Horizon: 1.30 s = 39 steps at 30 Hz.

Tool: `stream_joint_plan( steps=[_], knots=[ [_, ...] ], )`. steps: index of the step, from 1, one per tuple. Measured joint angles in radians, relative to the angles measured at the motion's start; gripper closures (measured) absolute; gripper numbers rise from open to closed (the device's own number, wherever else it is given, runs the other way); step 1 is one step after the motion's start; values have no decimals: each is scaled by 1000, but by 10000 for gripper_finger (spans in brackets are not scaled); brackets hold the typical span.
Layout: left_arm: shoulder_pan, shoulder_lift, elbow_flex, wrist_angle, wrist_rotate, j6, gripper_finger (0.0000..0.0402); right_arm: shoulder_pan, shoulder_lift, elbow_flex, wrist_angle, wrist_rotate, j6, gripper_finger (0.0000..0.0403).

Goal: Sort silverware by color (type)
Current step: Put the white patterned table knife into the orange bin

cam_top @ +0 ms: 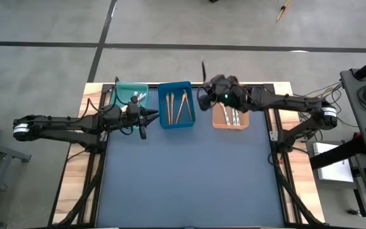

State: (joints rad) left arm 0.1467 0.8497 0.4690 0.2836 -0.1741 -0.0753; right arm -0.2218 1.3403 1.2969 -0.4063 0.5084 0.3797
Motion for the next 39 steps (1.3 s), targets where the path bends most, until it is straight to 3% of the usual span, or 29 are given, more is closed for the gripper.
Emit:
stream_joint_plan(
  steps=[7, 12, 20, 28, 39],
  knots=[
    [0, 0, 0, 0, 0, 0, 337, -127, 0, 50, -292, -22, 132, 390],
    [0, 0, 0, 0, 0, 4, 337, -222, 1, 36, -422, -143, 210, 390],
    [0, 0, 0, 0, 0, 10, 337, -334, 7, 1, -507, -319, 270, 390],
    [0, 0, 0, 0, 0, 7, 337, -387, 93, -2, -621, -387, 277, 390],
    [0, 0, 0, -2, 0, 10, 337, -411, 257, 10, -629, -464, 237, 390]
  ],
)
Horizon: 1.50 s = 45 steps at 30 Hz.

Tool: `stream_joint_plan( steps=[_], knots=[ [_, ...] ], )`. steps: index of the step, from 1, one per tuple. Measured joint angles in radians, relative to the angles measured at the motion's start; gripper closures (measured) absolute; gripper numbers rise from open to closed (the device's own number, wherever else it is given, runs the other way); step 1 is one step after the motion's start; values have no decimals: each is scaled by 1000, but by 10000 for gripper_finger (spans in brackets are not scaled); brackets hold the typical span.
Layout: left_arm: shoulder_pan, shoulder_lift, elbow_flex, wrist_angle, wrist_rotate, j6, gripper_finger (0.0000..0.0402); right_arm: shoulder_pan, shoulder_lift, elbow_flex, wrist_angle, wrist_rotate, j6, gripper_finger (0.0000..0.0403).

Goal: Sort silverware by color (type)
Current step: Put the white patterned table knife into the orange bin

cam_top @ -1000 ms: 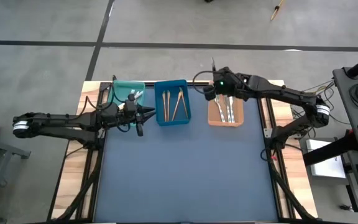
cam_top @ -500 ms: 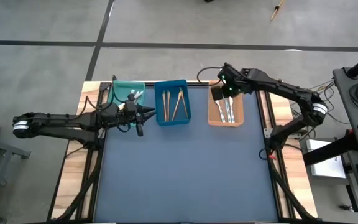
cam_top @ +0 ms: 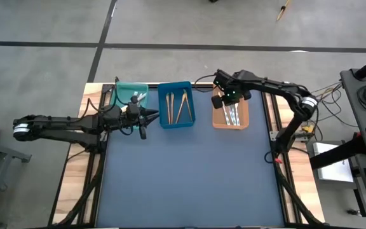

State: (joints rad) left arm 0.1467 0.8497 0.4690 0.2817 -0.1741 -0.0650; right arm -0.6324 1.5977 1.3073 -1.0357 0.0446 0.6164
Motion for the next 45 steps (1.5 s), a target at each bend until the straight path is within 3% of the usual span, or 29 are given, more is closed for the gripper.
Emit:
stream_joint_plan(
  steps=[12, 45],
  knots=[
    [0, 0, 0, -1, 0, 1, 337, -32, 86, 35, -6, -30, -10, 390],
    [0, 0, 0, -8, 0, 8, 337, -71, 171, 21, 2, -54, 14, 390]
  ],
)
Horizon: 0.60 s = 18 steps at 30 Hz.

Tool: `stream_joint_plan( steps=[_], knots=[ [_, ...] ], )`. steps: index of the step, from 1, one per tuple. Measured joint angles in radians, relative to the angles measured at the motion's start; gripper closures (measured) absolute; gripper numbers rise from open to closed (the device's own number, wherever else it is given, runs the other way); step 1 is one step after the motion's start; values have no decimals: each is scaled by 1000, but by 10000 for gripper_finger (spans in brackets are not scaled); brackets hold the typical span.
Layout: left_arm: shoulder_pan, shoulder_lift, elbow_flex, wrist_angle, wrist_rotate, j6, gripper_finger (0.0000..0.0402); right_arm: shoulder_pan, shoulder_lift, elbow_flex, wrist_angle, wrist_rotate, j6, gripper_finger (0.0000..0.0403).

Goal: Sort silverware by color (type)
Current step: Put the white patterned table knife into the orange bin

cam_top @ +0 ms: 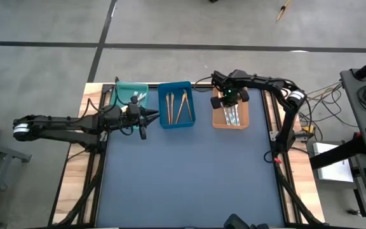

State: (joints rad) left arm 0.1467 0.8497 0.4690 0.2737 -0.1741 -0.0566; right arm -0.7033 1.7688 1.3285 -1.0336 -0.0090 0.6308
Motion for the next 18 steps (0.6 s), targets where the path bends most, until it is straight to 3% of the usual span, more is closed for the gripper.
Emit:
stream_joint_plan(
  steps=[18],
  knots=[
    [0, 0, 0, -4, 0, 11, 337, -3, 33, -1, 0, -10, 76, 390]
  ],
)
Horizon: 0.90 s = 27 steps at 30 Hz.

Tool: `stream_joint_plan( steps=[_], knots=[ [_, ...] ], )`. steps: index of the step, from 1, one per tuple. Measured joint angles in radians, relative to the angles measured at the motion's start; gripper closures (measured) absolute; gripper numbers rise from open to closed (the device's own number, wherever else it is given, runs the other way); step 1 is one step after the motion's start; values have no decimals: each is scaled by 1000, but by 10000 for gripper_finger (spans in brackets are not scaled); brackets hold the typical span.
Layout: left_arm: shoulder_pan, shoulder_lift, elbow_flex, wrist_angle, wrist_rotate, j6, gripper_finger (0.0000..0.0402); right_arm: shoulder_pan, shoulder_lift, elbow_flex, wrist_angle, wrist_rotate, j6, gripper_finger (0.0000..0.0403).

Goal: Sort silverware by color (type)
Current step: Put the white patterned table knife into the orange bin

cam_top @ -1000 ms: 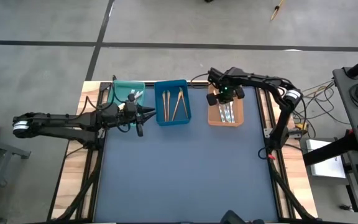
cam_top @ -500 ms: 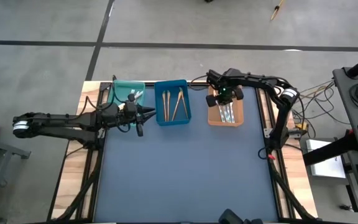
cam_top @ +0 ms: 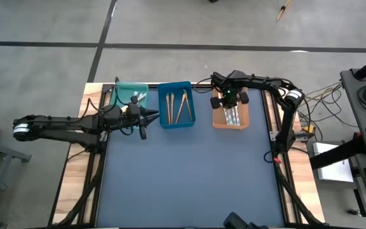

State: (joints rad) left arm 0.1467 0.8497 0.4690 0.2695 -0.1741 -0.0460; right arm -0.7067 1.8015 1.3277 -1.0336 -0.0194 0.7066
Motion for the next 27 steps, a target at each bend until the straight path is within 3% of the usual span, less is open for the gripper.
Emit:
stream_joint_plan(
  steps=[27],
  knots=[
    [0, 0, 0, -3, 0, 0, 337, -21, 2, -3, 21, -33, 145, 390]
  ],
)
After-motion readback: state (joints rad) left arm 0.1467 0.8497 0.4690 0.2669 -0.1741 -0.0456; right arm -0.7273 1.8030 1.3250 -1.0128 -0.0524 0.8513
